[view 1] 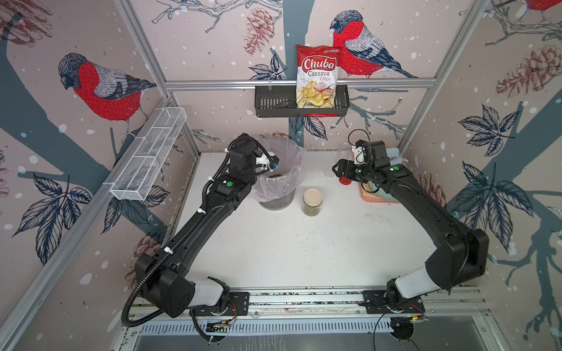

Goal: Empty moldy mung beans from jars
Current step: Pour the moldy mung beans from the jar into the trash bin.

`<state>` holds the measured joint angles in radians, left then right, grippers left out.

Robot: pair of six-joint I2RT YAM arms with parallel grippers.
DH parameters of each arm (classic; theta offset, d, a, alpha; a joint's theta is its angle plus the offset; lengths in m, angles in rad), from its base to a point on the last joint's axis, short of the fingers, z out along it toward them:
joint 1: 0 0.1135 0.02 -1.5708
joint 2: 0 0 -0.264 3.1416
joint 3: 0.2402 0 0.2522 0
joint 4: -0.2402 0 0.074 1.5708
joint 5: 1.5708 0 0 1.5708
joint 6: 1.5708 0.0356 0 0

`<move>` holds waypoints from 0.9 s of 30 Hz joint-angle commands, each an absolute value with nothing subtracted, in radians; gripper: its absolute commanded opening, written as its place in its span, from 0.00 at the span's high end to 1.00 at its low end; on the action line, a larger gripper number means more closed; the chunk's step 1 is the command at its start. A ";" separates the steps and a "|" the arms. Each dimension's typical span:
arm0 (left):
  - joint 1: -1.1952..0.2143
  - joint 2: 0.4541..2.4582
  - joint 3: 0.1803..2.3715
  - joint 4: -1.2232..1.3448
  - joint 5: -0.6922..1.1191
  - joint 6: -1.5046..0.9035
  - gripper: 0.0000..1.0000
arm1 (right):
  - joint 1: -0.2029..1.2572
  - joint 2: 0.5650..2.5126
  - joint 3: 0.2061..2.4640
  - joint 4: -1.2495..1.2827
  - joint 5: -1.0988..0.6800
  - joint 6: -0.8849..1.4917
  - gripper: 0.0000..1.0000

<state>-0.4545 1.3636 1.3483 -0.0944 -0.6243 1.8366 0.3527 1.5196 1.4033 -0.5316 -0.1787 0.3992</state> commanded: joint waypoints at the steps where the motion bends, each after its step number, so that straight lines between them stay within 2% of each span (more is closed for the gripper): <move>1: -0.453 1.361 1.346 -0.047 -0.604 1.884 0.39 | 0.351 1.521 1.404 -0.515 -0.178 0.406 0.11; 27: -0.439 1.397 1.368 -0.053 -0.527 2.023 0.39 | 0.341 1.509 1.385 -0.500 -0.193 0.408 0.11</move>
